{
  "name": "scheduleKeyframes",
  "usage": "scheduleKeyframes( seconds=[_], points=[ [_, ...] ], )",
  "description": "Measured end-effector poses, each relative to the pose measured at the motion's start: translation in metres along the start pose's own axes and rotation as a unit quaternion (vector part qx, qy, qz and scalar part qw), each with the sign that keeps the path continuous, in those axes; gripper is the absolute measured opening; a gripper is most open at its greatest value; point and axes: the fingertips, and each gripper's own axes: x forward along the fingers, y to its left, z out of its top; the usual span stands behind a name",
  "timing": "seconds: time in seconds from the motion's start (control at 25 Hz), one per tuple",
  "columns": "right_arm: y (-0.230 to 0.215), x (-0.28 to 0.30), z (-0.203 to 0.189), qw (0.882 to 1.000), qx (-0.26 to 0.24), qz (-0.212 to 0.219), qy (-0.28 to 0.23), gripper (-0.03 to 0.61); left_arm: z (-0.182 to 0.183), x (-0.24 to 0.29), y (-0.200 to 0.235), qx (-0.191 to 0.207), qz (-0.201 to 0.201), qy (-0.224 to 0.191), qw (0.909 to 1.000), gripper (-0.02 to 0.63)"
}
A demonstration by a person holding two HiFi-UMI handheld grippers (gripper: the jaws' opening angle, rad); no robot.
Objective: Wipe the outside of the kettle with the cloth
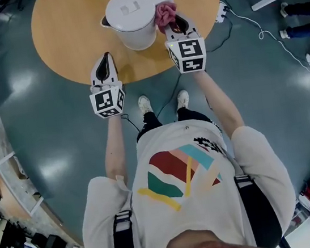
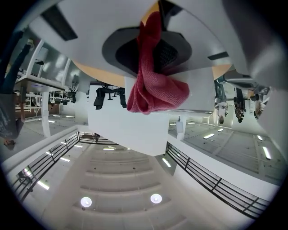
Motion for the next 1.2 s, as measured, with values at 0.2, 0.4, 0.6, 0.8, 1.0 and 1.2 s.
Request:
scheduleKeyframes(
  seconds=[0.2, 0.4, 0.6, 0.8, 1.0, 1.2],
  points=[
    [0.005, -0.015, -0.018, 0.999, 0.014, -0.031, 0.005, 0.048, -0.005, 0.000, 0.012, -0.003, -0.002, 0.006, 1.0000, 0.043],
    [0.035, -0.039, -0.037, 0.998, 0.045, -0.040, 0.000, 0.047, -0.010, 0.005, 0.015, -0.008, -0.023, 0.007, 0.9997, 0.043],
    [0.093, -0.040, -0.066, 0.998, 0.070, 0.005, 0.004, 0.047, -0.007, 0.011, 0.017, -0.002, -0.018, -0.010, 0.9998, 0.043],
    [0.155, 0.001, -0.089, 1.000, 0.024, 0.017, 0.012, 0.048, -0.028, 0.005, 0.037, -0.004, -0.038, 0.007, 0.9993, 0.043],
    [0.176, 0.035, -0.100, 1.000, 0.004, -0.006, 0.011, 0.048, -0.048, -0.010, 0.063, 0.006, -0.017, 0.027, 0.9995, 0.043],
    [0.185, 0.051, -0.103, 1.000, -0.019, 0.006, 0.004, 0.048, -0.068, -0.015, 0.073, 0.010, -0.015, 0.045, 0.9988, 0.043]
  ],
)
